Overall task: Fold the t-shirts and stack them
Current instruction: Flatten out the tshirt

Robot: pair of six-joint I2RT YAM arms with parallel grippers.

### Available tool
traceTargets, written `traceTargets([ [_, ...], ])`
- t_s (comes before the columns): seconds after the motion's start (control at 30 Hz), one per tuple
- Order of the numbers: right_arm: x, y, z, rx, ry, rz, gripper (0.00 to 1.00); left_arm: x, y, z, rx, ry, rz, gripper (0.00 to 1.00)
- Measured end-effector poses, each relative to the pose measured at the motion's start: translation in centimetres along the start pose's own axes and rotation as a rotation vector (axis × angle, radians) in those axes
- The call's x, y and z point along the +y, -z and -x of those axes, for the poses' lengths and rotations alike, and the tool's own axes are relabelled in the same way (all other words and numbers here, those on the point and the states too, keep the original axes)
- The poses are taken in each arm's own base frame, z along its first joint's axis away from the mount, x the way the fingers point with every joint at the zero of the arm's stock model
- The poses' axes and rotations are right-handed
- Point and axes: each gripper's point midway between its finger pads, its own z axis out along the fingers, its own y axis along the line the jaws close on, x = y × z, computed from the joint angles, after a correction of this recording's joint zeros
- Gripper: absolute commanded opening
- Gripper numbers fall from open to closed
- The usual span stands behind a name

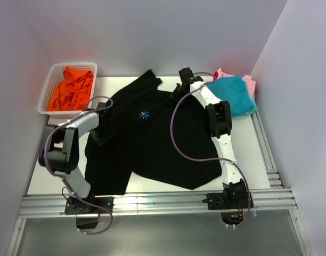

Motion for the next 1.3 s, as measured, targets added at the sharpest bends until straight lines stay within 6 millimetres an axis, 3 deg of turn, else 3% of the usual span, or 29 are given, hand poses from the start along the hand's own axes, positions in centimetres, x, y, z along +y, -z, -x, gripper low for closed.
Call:
traceTargets([
  [0.2,4.1,-2.3,-3.1,0.085,0.001,0.131,0.00,5.4,1.5,-4.9,0.079,0.033,0.098,0.00],
  [0.3,6.3,-3.1,-5.1,0.127,0.034,0.195,0.00,6.4,2.9,-5.4,0.079,0.058,0.102,0.00],
  [0.4,7.0,-3.5,-6.3,0.136,0.064,0.212,0.00,6.4,3.8,-5.0,0.061,0.078,0.084,0.00],
  [0.47,7.1,-3.4,-6.8,0.138,0.081,0.213,0.27,6.1,4.3,-4.5,0.051,0.082,0.077,0.00],
  [0.5,7.1,-3.2,-6.7,0.132,0.089,0.212,0.53,5.7,4.4,-4.2,0.046,0.084,0.070,0.03],
  [0.57,7.7,-2.2,-6.2,0.115,0.116,0.232,0.73,4.7,4.8,-3.2,0.032,0.085,0.053,0.09],
  [0.6,7.8,-1.4,-5.6,0.091,0.130,0.226,0.77,4.1,5.0,-2.6,0.025,0.083,0.044,0.17],
  [0.67,7.6,0.4,-3.9,0.041,0.148,0.214,0.79,2.6,5.4,-1.0,0.001,0.072,0.018,0.33],
  [0.73,7.5,2.9,-1.9,-0.014,0.153,0.209,0.79,0.8,6.2,1.0,-0.035,0.061,-0.013,0.60],
  [0.8,7.3,6.6,0.6,-0.082,0.147,0.209,0.79,-1.4,7.2,3.4,-0.075,0.061,-0.052,0.76],
  [0.9,7.2,14.8,4.0,-0.213,0.137,0.224,0.79,-4.8,9.0,6.9,-0.130,0.074,-0.120,0.86],
  [1.0,6.0,23.3,5.0,-0.345,0.130,0.213,0.76,-6.9,10.8,8.6,-0.157,0.085,-0.192,0.85],
  [1.07,4.1,28.8,3.0,-0.417,0.137,0.186,0.50,-7.2,11.8,8.7,-0.159,0.089,-0.227,0.82],
  [1.1,3.1,31.1,0.9,-0.434,0.142,0.179,0.17,-7.2,12.2,8.5,-0.153,0.088,-0.241,0.80],
  [1.13,2.1,32.6,-1.3,-0.434,0.154,0.174,0.01,-7.1,12.5,8.1,-0.145,0.086,-0.257,0.79],
  [1.2,-0.5,33.9,-6.0,-0.420,0.157,0.182,0.00,-6.5,12.9,6.9,-0.131,0.081,-0.281,0.75],
  [1.3,-7.1,31.8,-14.0,-0.286,0.143,0.105,0.00,-4.7,13.1,4.4,-0.096,0.067,-0.293,0.73],
])
